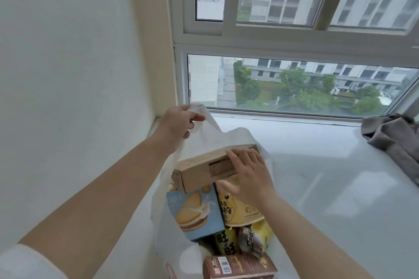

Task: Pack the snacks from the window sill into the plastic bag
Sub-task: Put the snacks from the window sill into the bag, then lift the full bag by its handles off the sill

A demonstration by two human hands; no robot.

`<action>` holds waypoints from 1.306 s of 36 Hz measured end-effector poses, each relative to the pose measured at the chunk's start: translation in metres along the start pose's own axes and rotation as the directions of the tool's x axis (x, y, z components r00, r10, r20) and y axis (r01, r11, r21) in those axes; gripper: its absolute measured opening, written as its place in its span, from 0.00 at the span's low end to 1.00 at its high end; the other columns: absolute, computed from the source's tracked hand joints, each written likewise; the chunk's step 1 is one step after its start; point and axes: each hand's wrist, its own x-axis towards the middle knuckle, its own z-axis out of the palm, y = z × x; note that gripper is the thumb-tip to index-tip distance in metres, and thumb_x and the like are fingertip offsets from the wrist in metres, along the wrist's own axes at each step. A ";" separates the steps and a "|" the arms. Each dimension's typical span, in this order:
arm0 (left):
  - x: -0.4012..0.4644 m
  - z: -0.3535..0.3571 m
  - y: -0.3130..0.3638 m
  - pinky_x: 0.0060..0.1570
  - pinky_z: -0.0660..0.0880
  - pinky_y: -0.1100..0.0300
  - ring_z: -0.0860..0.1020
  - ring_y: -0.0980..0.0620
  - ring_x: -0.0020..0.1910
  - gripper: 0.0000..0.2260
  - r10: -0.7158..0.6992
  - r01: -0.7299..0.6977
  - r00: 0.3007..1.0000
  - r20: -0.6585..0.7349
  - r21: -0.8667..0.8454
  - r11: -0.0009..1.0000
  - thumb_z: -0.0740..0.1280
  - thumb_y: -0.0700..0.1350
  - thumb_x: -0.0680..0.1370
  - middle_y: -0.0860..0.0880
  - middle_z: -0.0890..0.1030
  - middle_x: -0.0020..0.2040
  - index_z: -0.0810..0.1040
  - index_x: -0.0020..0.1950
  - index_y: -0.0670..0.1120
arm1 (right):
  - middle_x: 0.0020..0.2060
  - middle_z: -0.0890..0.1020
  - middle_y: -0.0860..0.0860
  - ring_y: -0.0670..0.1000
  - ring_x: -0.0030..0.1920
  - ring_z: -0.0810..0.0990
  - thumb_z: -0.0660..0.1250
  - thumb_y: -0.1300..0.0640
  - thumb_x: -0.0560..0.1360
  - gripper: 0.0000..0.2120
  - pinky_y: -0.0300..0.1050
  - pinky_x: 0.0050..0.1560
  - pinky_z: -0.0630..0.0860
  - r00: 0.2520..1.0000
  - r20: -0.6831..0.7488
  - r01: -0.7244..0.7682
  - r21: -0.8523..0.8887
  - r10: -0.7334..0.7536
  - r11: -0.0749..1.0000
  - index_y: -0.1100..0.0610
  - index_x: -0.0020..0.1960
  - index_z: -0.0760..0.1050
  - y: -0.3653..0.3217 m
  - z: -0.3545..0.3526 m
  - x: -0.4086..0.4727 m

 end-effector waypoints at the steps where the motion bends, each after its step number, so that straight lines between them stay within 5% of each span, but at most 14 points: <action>1: 0.000 0.003 -0.001 0.22 0.57 0.67 0.61 0.60 0.21 0.11 0.015 -0.015 1.000 -0.007 0.036 0.999 0.59 0.37 0.80 0.50 0.78 0.36 0.77 0.58 0.44 | 0.60 0.74 0.49 0.51 0.61 0.69 0.58 0.35 0.70 0.32 0.47 0.65 0.62 0.995 -0.098 -0.023 0.041 0.027 0.999 0.52 0.67 0.67 0.005 0.000 -0.008; 4: -0.003 0.015 -0.006 0.24 0.58 0.65 0.62 0.56 0.26 0.09 0.063 -0.060 0.998 -0.015 0.131 0.990 0.60 0.40 0.79 0.51 0.78 0.36 0.78 0.54 0.48 | 0.59 0.75 0.51 0.52 0.60 0.70 0.57 0.44 0.72 0.25 0.49 0.61 0.66 0.925 -0.237 -0.270 0.143 0.298 0.952 0.55 0.64 0.70 0.022 0.000 -0.032; 6: -0.004 0.023 -0.009 0.27 0.59 0.64 0.63 0.54 0.29 0.09 0.076 -0.072 0.997 -0.018 0.149 0.986 0.60 0.39 0.78 0.49 0.76 0.37 0.79 0.47 0.49 | 0.62 0.72 0.53 0.55 0.63 0.69 0.59 0.47 0.73 0.25 0.52 0.63 0.65 0.797 -0.204 -0.539 0.184 0.568 0.822 0.57 0.67 0.68 0.031 -0.004 -0.044; 10: -0.008 0.039 -0.016 0.31 0.61 0.63 0.66 0.56 0.30 0.14 0.104 -0.103 0.995 0.006 0.176 0.979 0.60 0.38 0.78 0.50 0.76 0.36 0.76 0.36 0.51 | 0.67 0.67 0.57 0.58 0.67 0.66 0.65 0.39 0.71 0.36 0.52 0.63 0.67 0.480 0.169 -0.875 0.025 0.861 0.483 0.59 0.71 0.62 0.044 -0.009 -0.065; 14: -0.013 0.047 -0.022 0.32 0.63 0.65 0.67 0.57 0.30 0.13 0.096 -0.105 0.994 0.057 0.176 0.979 0.61 0.39 0.78 0.52 0.76 0.34 0.76 0.36 0.51 | 0.60 0.74 0.58 0.59 0.58 0.73 0.60 0.33 0.71 0.35 0.48 0.56 0.71 0.234 0.492 -0.970 0.060 0.839 0.236 0.61 0.64 0.71 0.050 -0.001 -0.083; 19: -0.018 0.049 -0.027 0.32 0.63 0.63 0.67 0.56 0.31 0.11 0.092 -0.106 0.993 0.080 0.201 0.974 0.61 0.39 0.78 0.53 0.76 0.34 0.77 0.38 0.49 | 0.59 0.77 0.59 0.58 0.58 0.75 0.58 0.54 0.78 0.16 0.39 0.46 0.66 0.254 0.561 -0.959 0.038 0.788 0.282 0.62 0.61 0.75 0.045 0.001 -0.099; 26: -0.025 0.048 -0.037 0.32 0.63 0.60 0.68 0.55 0.32 0.07 0.107 -0.134 0.988 0.111 0.279 0.951 0.63 0.43 0.76 0.54 0.77 0.34 0.77 0.37 0.49 | 0.55 0.76 0.57 0.57 0.54 0.76 0.68 0.56 0.73 0.20 0.42 0.45 0.70 0.186 0.655 -0.929 -0.125 0.733 0.347 0.63 0.62 0.72 0.037 -0.008 -0.144; 31: -0.035 0.051 -0.043 0.36 0.66 0.61 0.71 0.55 0.35 0.09 0.137 -0.169 0.985 0.107 0.401 0.900 0.61 0.47 0.76 0.53 0.79 0.38 0.76 0.36 0.49 | 0.51 0.76 0.55 0.55 0.48 0.75 0.68 0.56 0.73 0.16 0.44 0.43 0.74 0.110 0.757 -0.949 -0.113 0.644 0.295 0.60 0.58 0.73 0.033 -0.015 -0.176; 35: -0.046 0.052 -0.052 0.38 0.68 0.58 0.74 0.50 0.41 0.10 0.131 -0.167 0.986 0.105 0.505 0.847 0.59 0.50 0.77 0.49 0.80 0.44 0.77 0.45 0.47 | 0.38 0.79 0.53 0.51 0.38 0.79 0.64 0.59 0.76 0.04 0.41 0.36 0.76 0.123 0.793 -0.992 0.075 0.596 0.106 0.60 0.46 0.74 0.028 -0.026 -0.186; 38: -0.058 0.053 -0.059 0.40 0.70 0.57 0.75 0.48 0.44 0.09 0.160 -0.214 0.976 0.144 0.558 0.802 0.58 0.49 0.78 0.48 0.78 0.46 0.75 0.51 0.49 | 0.29 0.76 0.54 0.52 0.30 0.78 0.59 0.60 0.79 0.10 0.46 0.37 0.78 0.215 0.781 -0.892 0.402 0.586 -0.208 0.61 0.40 0.71 0.024 -0.032 -0.186; 40: -0.065 0.052 -0.061 0.44 0.72 0.56 0.75 0.47 0.47 0.09 0.179 -0.243 0.970 0.166 0.592 0.768 0.59 0.49 0.78 0.48 0.77 0.48 0.75 0.54 0.48 | 0.21 0.68 0.49 0.47 0.20 0.69 0.58 0.58 0.80 0.13 0.48 0.39 0.78 0.234 0.749 -0.759 0.540 0.620 -0.365 0.57 0.37 0.67 0.027 -0.035 -0.181; 43: -0.072 0.048 -0.061 0.47 0.76 0.52 0.76 0.47 0.47 0.06 0.143 -0.223 0.973 0.180 0.586 0.779 0.60 0.47 0.78 0.47 0.77 0.48 0.74 0.50 0.47 | 0.16 0.62 0.46 0.44 0.14 0.58 0.56 0.59 0.79 0.15 0.37 0.27 0.71 0.243 0.699 -0.607 0.650 0.672 -0.457 0.55 0.34 0.63 0.033 -0.047 -0.168; 45: -0.073 0.044 -0.057 0.40 0.75 0.57 0.75 0.48 0.44 0.06 0.112 -0.193 0.977 0.181 0.533 0.824 0.62 0.46 0.77 0.47 0.77 0.45 0.75 0.48 0.45 | 0.16 0.65 0.46 0.43 0.14 0.59 0.56 0.59 0.79 0.14 0.32 0.20 0.63 0.309 0.682 -0.455 0.718 0.663 -0.527 0.55 0.34 0.64 0.035 -0.060 -0.157; 47: -0.072 0.040 -0.049 0.31 0.71 0.62 0.73 0.50 0.40 0.06 0.122 -0.181 0.978 0.169 0.400 0.899 0.64 0.46 0.76 0.49 0.75 0.39 0.76 0.46 0.44 | 0.20 0.72 0.46 0.43 0.16 0.65 0.56 0.58 0.80 0.13 0.31 0.21 0.66 0.404 0.625 -0.315 0.781 0.668 -0.540 0.54 0.37 0.68 0.030 -0.077 -0.139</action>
